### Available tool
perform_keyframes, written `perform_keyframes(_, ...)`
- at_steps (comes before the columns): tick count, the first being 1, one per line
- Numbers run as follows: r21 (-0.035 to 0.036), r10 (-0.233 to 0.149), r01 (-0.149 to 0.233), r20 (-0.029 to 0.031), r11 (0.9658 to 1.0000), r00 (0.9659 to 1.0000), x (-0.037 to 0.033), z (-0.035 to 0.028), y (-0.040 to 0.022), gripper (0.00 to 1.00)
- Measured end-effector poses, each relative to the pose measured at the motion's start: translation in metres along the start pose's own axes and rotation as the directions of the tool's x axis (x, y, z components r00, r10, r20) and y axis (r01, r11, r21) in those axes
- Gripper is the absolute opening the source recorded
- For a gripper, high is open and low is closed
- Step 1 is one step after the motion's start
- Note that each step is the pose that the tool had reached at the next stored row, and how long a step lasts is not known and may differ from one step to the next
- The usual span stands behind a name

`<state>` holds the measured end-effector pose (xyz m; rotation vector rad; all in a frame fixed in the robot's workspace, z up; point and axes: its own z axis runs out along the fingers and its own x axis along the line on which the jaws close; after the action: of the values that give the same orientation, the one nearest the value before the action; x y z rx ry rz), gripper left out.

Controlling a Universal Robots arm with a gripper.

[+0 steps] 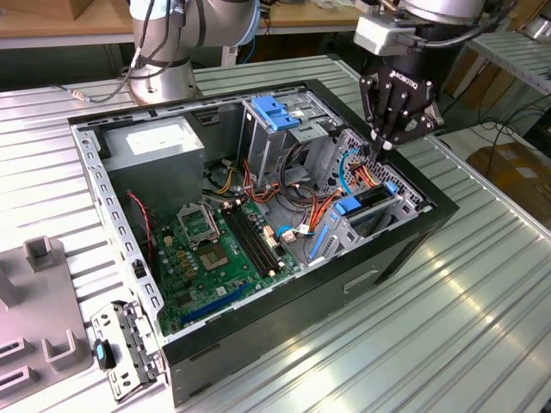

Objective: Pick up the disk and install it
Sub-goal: 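Insert the second disk wire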

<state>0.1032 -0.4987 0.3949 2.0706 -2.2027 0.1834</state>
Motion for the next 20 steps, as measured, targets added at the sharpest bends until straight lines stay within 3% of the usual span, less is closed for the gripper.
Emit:
perform_keyframes(1,-0.0014,-0.001,0.001,-0.0705,1.0000,0.9975,-0.0178,-0.0044,-0.0002,0.11)
perform_keyframes(2,-0.0040,-0.002,0.002,-0.0872,1.0000,0.9962,-0.0215,-0.0049,-0.0014,0.11)
perform_keyframes(3,-0.0051,-0.002,0.002,-0.0908,1.0000,0.9959,-0.0236,-0.0050,-0.0023,0.11)
perform_keyframes(8,-0.0056,-0.002,0.002,-0.0913,1.0000,0.9958,-0.0306,-0.0017,-0.0030,0.11)
perform_keyframes(10,-0.0056,-0.002,0.002,-0.0914,1.0000,0.9958,-0.0331,0.0008,-0.0029,0.24)
perform_keyframes(20,-0.0057,-0.002,0.002,-0.0922,1.0000,0.9957,-0.0372,0.0000,-0.0026,0.24)
